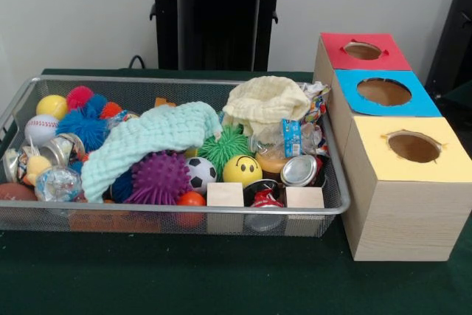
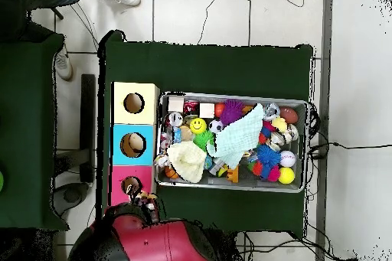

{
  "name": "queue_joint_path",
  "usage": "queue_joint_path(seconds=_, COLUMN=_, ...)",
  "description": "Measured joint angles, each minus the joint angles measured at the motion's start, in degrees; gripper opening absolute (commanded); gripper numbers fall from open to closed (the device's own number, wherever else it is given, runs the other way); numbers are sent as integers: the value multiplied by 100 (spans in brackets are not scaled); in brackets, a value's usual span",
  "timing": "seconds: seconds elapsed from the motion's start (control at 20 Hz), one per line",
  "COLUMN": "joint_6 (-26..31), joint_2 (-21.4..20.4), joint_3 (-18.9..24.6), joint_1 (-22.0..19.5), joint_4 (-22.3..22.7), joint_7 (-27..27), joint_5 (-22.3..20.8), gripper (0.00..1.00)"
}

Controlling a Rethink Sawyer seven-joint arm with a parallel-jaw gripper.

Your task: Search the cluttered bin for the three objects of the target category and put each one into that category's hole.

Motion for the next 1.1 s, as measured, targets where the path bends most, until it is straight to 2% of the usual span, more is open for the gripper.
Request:
queue_joint_path(seconds=0.25, joint_6=-105, joint_2=274, joint_3=-284, joint_1=282, joint_4=-2, joint_7=333, joint_5=0, gripper=0)
queue_joint_path(seconds=0.55, joint_6=-501, joint_2=835, joint_3=-722, joint_1=806, joint_4=-14, joint_7=807, joint_5=0, gripper=0)
queue_joint_path(seconds=1.1, joint_6=-686, joint_2=1217, joint_3=-1246, joint_1=1551, joint_4=-71, joint_7=1246, joint_5=24, gripper=0)
